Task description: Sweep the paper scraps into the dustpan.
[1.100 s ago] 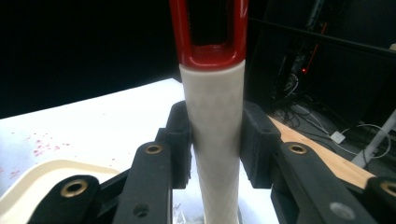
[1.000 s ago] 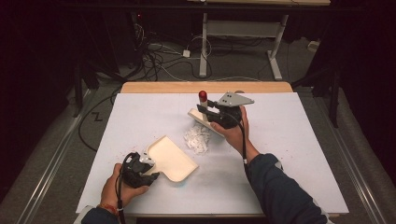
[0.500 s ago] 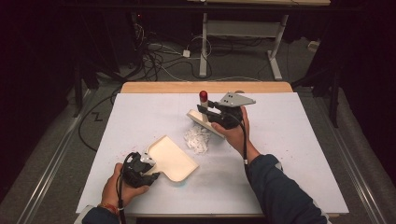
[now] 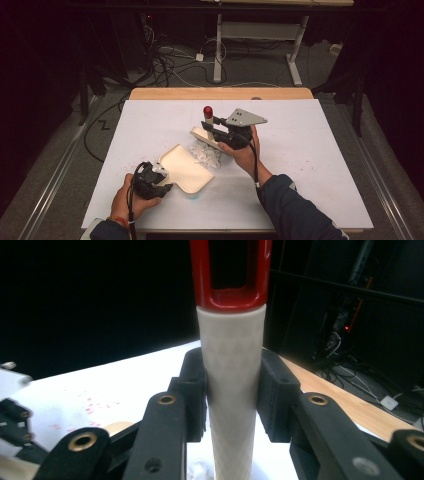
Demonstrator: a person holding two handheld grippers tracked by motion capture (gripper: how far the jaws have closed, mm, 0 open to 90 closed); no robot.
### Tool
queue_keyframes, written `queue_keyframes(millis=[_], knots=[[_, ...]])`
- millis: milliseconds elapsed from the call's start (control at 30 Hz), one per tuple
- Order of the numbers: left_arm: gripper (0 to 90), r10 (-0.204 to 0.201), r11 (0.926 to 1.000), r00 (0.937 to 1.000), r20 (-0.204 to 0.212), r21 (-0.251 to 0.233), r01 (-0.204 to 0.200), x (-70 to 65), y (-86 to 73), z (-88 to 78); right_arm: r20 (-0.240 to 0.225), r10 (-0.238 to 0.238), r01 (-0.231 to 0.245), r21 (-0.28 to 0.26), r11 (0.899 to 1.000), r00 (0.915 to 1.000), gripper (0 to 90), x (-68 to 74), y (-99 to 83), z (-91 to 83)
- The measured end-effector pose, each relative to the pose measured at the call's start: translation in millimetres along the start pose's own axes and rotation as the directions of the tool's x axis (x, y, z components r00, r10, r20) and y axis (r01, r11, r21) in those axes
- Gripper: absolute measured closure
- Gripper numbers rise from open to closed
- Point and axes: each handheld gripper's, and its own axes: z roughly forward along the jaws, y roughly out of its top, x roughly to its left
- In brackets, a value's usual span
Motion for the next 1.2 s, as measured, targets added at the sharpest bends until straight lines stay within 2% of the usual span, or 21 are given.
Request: queue_keyframes(millis=[33, 67, 100, 200, 233, 333, 367, 433, 600, 833, 933, 1067, 1100, 1200], knots=[[63.6, 0.004, 1.0, 1.0, -0.003, 0.001, -0.004, -0.3, 0.5, 0.1, -0.003, -0.005, 0.005, 0.0, 1.0, 1.0, 68.8, 10.0, -0.1, 1.1], [63.6, 0.003, 1.0, 1.0, -0.002, 0.004, -0.003, -0.7, 1.1, 0.2, -0.003, -0.005, 0.005, 0.0, 1.0, 1.0, 68.8, 10.0, -0.1, 1.1], [63.6, 0.003, 1.0, 1.0, -0.001, 0.005, -0.003, -0.9, 1.5, 0.4, -0.011, -0.011, 0.011, -0.007, 1.0, 0.9999, 68.8, 19.4, 0.1, 2.2], [63.6, -0.002, 1.0, 1.0, -0.002, 0.004, 0.002, -2.6, 3.1, 1.5, -0.032, -0.021, 0.021, -0.01, 1.0, 0.9993, 68.7, 33.3, 0.4, 4.5], [63.6, -0.004, 1.0, 1.0, -0.002, 0.001, 0.004, -3.3, 3.6, 2.0, -0.032, -0.021, 0.021, -0.01, 1.0, 0.9993, 68.7, 33.3, 0.4, 4.5], [63.6, 0.0, 1.0, 1.0, -0.003, -0.001, 0.0, -3.8, 4.5, 2.6, -0.043, -0.035, 0.034, -0.019, 0.999, 0.9984, 68.8, 49.7, 0.7, 6.2], [63.6, -0.003, 1.0, 1.0, -0.001, -0.002, 0.003, -3.9, 4.3, 2.5, -0.043, -0.035, 0.034, -0.019, 0.999, 0.9984, 68.8, 49.7, 0.7, 6.2], [63.6, -0.006, 1.0, 1.0, 0.0, -0.004, 0.006, -4.0, 4.3, 2.1, -0.033, -0.068, 0.067, -0.01, 0.998, 0.9972, 68.7, 61.2, 1.2, 8.1], [63.6, -0.012, 0.9998, 0.9999, 0.001, -0.013, 0.012, -4.0, 4.0, 0.9, -0.032, -0.072, 0.071, -0.013, 0.997, 0.9969, 69.1, 67.8, 3.8, 8.1], [63.5, -0.011, 0.9999, 0.9999, -0.001, -0.01, 0.011, -4.1, 4.1, 1.3, -0.044, -0.045, 0.043, -0.042, 0.998, 0.998, 69.9, 67.8, 9.2, 3.6], [63.5, -0.01, 0.9999, 0.9999, -0.002, -0.01, 0.01, -4.4, 3.9, 1.3, -0.029, -0.072, 0.071, -0.038, 0.997, 0.997, 70.0, 70.7, 9.9, 2.7], [63.6, -0.006, 0.9999, 1.0, -0.004, -0.009, 0.006, -3.9, 3.6, 1.3, -0.026, -0.066, 0.065, -0.039, 0.997, 0.9975, 70.0, 68.1, 12.8, -0.9], [63.5, -0.007, 0.9999, 1.0, -0.003, -0.009, 0.007, -4.0, 3.6, 1.3, -0.017, -0.076, 0.075, -0.043, 0.996, 0.997, 70.0, 67.1, 13.8, -2.0], [63.6, -0.007, 0.9999, 1.0, -0.003, -0.009, 0.007, -3.9, 3.3, 1.5, -0.002, -0.066, 0.065, -0.055, 0.996, 0.9978, 70.0, 61.6, 18.1, -7.2]])
